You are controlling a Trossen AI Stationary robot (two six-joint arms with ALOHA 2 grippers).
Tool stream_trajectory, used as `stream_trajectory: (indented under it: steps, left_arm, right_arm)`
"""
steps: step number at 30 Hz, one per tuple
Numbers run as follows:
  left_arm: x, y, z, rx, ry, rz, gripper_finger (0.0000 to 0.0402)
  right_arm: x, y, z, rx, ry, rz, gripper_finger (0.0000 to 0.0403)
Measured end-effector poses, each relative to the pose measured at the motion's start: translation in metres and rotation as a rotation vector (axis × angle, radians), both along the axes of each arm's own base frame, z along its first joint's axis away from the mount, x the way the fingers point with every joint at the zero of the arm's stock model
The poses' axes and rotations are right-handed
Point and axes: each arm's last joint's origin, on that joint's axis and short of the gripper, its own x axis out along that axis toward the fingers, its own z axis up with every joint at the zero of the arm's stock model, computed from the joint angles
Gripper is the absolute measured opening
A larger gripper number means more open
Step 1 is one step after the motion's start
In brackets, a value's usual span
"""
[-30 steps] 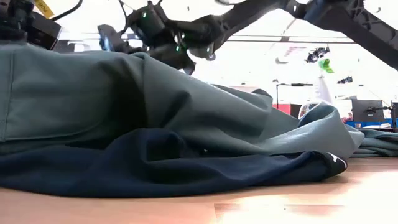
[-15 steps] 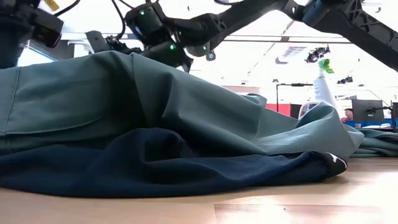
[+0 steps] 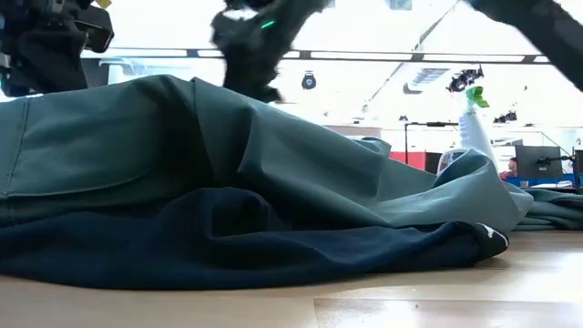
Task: Fold Laundry from Bin
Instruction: Fold the green pants
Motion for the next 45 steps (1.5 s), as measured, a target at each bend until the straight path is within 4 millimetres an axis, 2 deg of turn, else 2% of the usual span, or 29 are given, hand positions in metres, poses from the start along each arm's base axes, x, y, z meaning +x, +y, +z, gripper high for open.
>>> stream_trajectory:
  steps: [5, 8, 13, 18, 22, 26, 29, 32, 35, 36, 39, 42, 45]
  left_arm:
    - [0.0, 0.005, -0.003, 0.035, 0.041, 0.009, 0.01]
    - [-0.001, 0.01, -0.022, 0.0, 0.085, 0.046, 0.0134]
    - [-0.002, 0.019, -0.062, -0.095, 0.111, 0.095, 0.0188]
    - [0.003, 0.023, -0.074, -0.132, 0.02, 0.114, 0.0203]
    - [0.002, 0.027, -0.079, -0.139, 0.029, 0.139, 0.0191]
    - [0.001, 0.029, -0.089, -0.141, 0.024, 0.101, 0.0164]
    - [0.003, 0.027, -0.094, -0.151, -0.025, 0.014, 0.0135]
    - [0.006, 0.025, -0.092, -0.168, -0.06, -0.065, 0.0088]
    - [0.011, 0.022, -0.08, -0.159, -0.053, -0.128, 0.0022]
    - [0.013, 0.021, -0.072, -0.156, -0.049, -0.139, 0.0013]
    - [0.014, 0.019, -0.045, -0.098, 0.03, -0.151, 0.0011]
    - [0.003, 0.023, -0.021, 0.031, 0.17, -0.113, 0.0004]
    - [-0.014, 0.03, -0.015, 0.143, 0.331, -0.032, 0.0004]
  right_arm:
    - [-0.071, 0.002, 0.031, -0.073, 0.079, -0.013, 0.0161]
    - [-0.119, 0.005, 0.04, -0.048, 0.059, -0.096, 0.0147]
    - [-0.189, 0.013, 0.034, 0.089, -0.069, -0.3, 0.0138]
    - [-0.232, 0.023, 0.025, 0.219, -0.249, -0.396, 0.0138]
    - [-0.249, 0.022, 0.018, 0.237, -0.341, -0.411, 0.0138]
    - [-0.256, 0.019, 0.01, 0.224, -0.345, -0.402, 0.0138]
    - [-0.257, 0.018, 0.007, 0.201, -0.319, -0.34, 0.0138]
    - [-0.261, 0.018, 0.001, 0.162, -0.245, -0.288, 0.0138]
    - [-0.27, 0.013, -0.003, 0.169, -0.148, -0.296, 0.0138]
    - [-0.274, 0.011, -0.004, 0.185, -0.113, -0.313, 0.0138]
    - [-0.283, 0.005, -0.007, 0.23, -0.009, -0.365, 0.014]
    - [-0.287, 0.0, -0.011, 0.224, 0.041, -0.378, 0.0154]
    - [-0.287, -0.004, -0.01, 0.21, 0.031, -0.376, 0.0178]
